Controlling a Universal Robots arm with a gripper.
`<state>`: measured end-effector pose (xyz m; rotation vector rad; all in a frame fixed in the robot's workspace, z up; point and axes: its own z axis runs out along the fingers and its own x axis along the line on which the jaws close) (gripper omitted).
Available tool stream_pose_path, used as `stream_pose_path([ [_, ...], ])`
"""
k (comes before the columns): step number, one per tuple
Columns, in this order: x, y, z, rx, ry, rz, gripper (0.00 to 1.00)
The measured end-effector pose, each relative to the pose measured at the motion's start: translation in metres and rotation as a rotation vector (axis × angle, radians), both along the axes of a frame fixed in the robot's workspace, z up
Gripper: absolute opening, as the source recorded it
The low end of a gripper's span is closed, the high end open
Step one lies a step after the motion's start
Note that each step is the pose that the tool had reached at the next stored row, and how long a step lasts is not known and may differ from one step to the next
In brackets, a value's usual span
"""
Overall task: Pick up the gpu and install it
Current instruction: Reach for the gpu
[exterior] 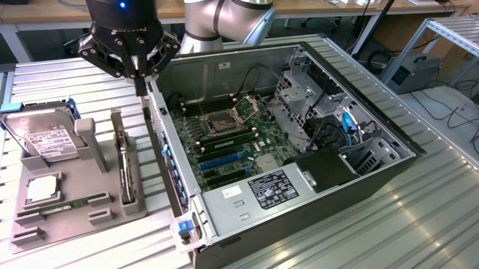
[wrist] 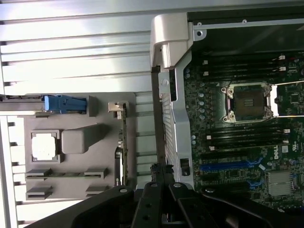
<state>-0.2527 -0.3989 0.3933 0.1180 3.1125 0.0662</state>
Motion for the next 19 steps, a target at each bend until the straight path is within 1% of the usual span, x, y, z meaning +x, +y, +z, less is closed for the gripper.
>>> stream_pose_path([
  [19, -0.0056, 0.0000, 0.0000, 0.0000, 0.0001, 0.000, 0.11],
])
